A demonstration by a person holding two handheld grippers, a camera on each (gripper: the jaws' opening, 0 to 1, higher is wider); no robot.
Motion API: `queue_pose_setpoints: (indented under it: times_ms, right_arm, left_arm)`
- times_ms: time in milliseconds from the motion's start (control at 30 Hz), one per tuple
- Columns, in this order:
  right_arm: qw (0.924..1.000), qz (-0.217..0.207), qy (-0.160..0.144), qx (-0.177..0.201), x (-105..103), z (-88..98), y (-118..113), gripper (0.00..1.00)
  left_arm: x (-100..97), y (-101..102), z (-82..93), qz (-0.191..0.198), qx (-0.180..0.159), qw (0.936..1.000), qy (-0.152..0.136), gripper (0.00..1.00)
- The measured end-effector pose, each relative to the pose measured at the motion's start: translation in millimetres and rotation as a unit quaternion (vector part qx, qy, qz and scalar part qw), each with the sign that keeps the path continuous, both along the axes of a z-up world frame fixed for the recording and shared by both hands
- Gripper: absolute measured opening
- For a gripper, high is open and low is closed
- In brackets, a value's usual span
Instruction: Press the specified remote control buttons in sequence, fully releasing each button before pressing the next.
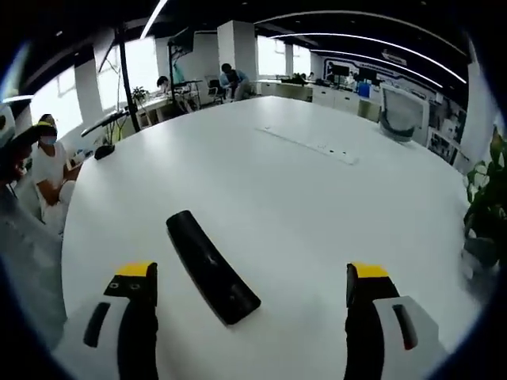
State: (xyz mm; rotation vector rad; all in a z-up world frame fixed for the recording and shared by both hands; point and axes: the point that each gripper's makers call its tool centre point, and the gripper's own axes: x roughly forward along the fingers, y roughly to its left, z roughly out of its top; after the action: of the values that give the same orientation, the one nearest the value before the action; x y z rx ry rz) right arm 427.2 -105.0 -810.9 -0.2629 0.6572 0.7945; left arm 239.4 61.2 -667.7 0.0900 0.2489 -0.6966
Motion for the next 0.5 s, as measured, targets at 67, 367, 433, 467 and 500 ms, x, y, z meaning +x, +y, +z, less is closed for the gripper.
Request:
queue_pose_setpoints:
  times_ms: [67,367,433,467,500]
  right_arm:
    - [0.9997,-0.005,-0.006,0.023,2,9.6,6,1.0]
    - [0.9995,-0.002,0.011,0.031,-7,17.0,21,1.0]
    - [0.9993,-0.003,0.014,0.034,-10,18.1,23,1.0]
    - [0.9993,-0.004,0.013,0.036,-11,19.1,23,1.0]
    - [0.9992,-0.004,0.01,0.04,-12,21.3,24,1.0]
  left_arm:
    - [0.1,0,-0.1,0.001,0.002,1.0,-0.001,0.99]
    - [1.0,3,1.0,0.006,-0.002,1.0,-0.002,0.99]
    - [1.2,3,1.5,0.007,-0.003,1.0,-0.004,0.99]
    - [1.3,3,1.6,0.007,-0.003,1.0,-0.004,0.99]
    - [1.4,4,1.6,0.008,-0.004,1.0,-0.003,0.99]
